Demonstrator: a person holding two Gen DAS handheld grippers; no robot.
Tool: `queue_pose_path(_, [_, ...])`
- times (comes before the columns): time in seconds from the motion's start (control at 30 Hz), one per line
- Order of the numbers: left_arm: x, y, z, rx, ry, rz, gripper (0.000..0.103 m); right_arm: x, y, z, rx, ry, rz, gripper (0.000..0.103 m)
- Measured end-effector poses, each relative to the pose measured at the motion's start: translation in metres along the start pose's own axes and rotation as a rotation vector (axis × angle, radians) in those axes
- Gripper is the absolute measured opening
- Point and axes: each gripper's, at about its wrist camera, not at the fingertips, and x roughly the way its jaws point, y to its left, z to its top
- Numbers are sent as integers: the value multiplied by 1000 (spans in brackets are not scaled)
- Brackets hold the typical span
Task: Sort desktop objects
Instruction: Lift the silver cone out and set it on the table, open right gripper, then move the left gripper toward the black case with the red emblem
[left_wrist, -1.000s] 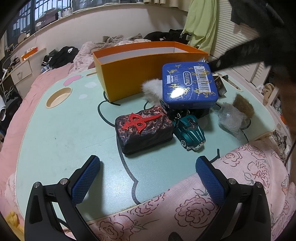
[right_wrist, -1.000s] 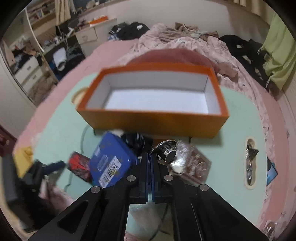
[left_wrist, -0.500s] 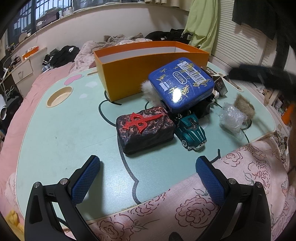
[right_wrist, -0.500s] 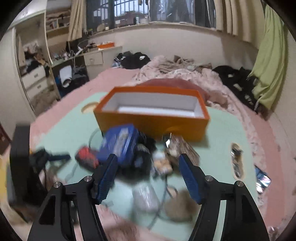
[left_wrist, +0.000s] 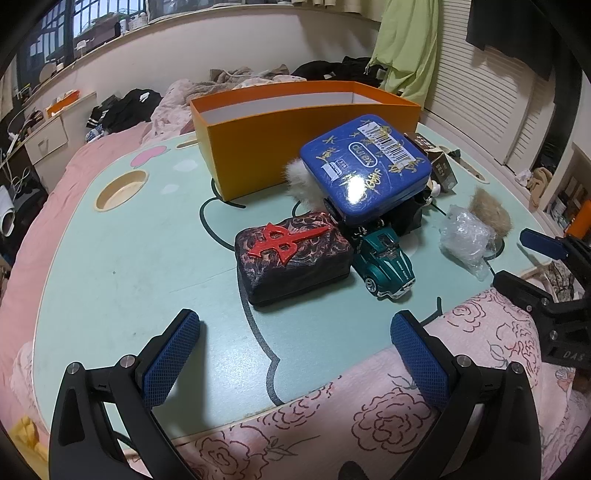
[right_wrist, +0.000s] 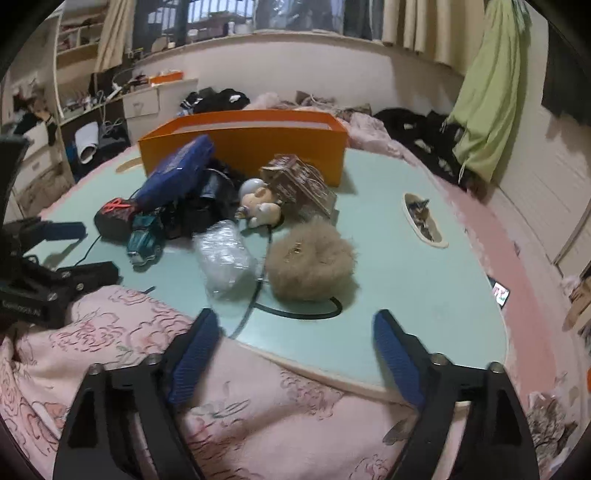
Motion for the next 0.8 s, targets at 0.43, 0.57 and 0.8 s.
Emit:
queue_pose_path(0.43, [-7, 2, -2, -27, -9, 16, 103, 8, -11, -1, 49, 1, 32, 103])
queue_pose_path(0.57, [-24, 7, 0, -47, -63, 13, 103, 6, -9, 0, 50, -4, 31, 103])
queue_pose_path(0.8, [-63, 10, 72, -78, -151, 80, 103, 6, -8, 0, 54, -6, 27, 103])
